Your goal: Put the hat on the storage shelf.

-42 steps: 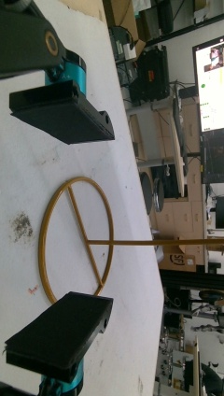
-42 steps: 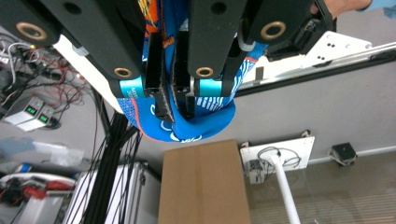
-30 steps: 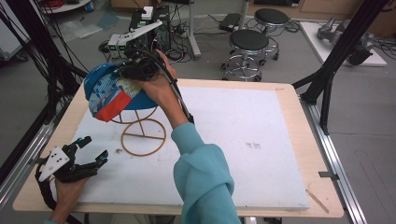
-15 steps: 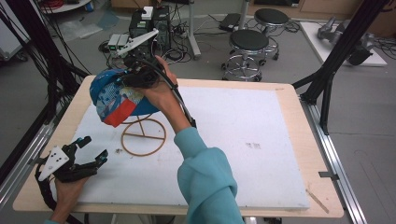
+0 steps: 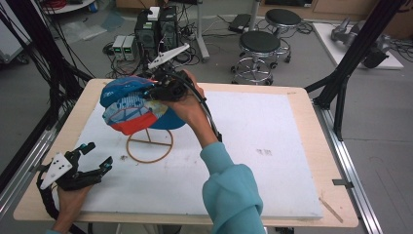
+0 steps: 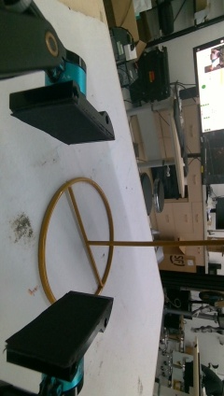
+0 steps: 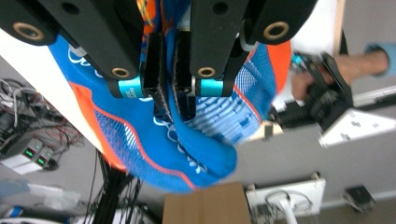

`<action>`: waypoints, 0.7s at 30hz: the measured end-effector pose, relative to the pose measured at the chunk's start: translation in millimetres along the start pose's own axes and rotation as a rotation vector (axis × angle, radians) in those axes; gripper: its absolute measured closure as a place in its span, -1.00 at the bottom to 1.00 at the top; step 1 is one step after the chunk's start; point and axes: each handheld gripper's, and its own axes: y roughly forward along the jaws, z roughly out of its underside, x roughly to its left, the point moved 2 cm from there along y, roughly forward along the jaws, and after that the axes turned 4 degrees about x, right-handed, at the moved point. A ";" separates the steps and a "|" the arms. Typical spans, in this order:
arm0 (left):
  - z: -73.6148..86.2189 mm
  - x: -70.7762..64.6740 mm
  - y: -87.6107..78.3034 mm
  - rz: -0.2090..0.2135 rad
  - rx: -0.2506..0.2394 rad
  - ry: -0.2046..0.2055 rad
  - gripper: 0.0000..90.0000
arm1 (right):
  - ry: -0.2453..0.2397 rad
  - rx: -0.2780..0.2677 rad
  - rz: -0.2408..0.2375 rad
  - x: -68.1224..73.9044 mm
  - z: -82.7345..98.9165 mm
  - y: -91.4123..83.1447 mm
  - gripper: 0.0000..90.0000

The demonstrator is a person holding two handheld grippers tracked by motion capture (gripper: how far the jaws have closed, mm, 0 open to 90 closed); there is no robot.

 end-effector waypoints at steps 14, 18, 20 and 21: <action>-0.1 -0.1 0.1 0.000 0.001 -0.001 -0.61 | 0.025 -0.016 0.034 -1.0 42.9 -11.8 -0.34; 0.0 -0.3 0.1 0.000 0.002 0.002 -0.62 | 0.005 -0.034 0.077 -0.2 56.3 -26.4 -0.59; -0.1 -0.7 0.1 0.001 0.003 0.006 -0.62 | 0.011 -0.036 0.095 -0.1 66.5 -36.0 -0.69; -0.1 -1.1 0.2 0.001 0.003 0.008 -0.62 | 0.015 -0.037 0.101 0.4 71.0 -40.2 -0.71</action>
